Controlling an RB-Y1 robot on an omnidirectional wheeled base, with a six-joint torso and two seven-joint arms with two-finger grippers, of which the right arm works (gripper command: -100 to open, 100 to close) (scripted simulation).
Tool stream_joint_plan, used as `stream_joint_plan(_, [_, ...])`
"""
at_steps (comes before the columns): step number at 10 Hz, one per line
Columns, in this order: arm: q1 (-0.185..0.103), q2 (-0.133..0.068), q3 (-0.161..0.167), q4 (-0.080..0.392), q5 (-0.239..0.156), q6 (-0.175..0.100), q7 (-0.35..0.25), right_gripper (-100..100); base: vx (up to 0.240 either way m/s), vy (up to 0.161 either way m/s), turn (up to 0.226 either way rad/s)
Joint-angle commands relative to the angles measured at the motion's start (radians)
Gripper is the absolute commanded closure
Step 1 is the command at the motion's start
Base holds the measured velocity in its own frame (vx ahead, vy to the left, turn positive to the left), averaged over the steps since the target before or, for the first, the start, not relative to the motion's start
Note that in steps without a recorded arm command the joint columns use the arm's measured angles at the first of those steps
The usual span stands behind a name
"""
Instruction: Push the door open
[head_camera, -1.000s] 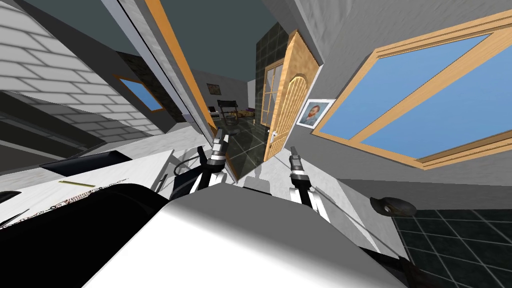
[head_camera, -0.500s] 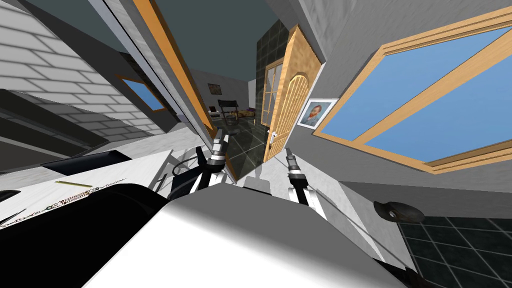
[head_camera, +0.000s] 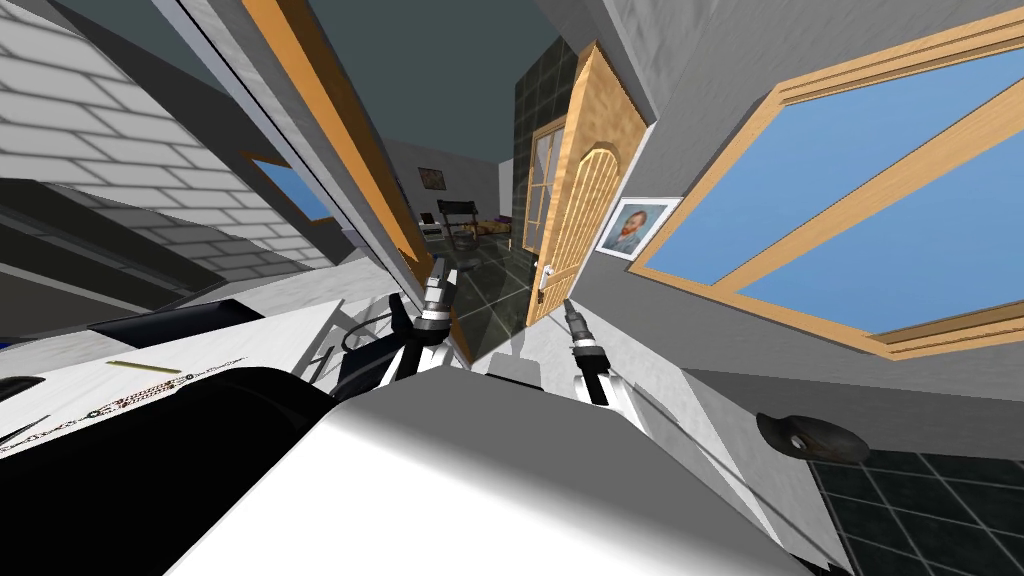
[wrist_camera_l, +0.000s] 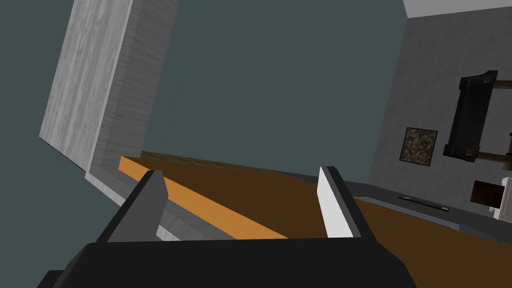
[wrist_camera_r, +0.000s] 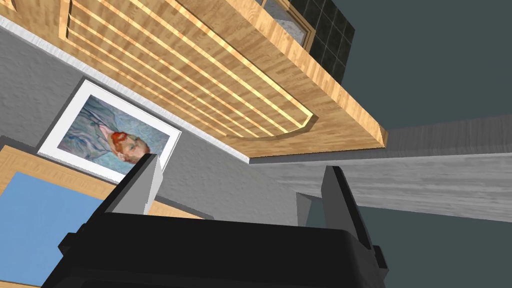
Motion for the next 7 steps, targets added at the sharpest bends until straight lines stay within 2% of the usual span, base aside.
stream_joint_plan(1, [-0.015, -0.009, 0.012, 0.025, 0.050, 0.015, 0.000, -100, 0.050, -0.033, 0.030])
stream_joint_plan(2, [-0.015, -0.009, 0.012, 0.025, 0.062, 0.015, 0.000, -100, 0.038, -0.029, 0.020])
stream_joint_plan(3, [-0.024, -0.020, 0.022, 0.041, 0.100, 0.029, -0.003, -100, 0.050, -0.044, 0.033])
stream_joint_plan(4, [-0.024, -0.020, 0.022, 0.041, 0.107, 0.029, -0.003, -100, 0.044, -0.036, 0.022])
stream_joint_plan(6, [-0.041, -0.042, 0.043, 0.071, 0.176, 0.059, -0.008, -100, 0.055, -0.050, 0.044])
stream_joint_plan(7, [-0.041, -0.042, 0.043, 0.071, 0.199, 0.059, -0.008, -100, 0.058, -0.045, 0.023])
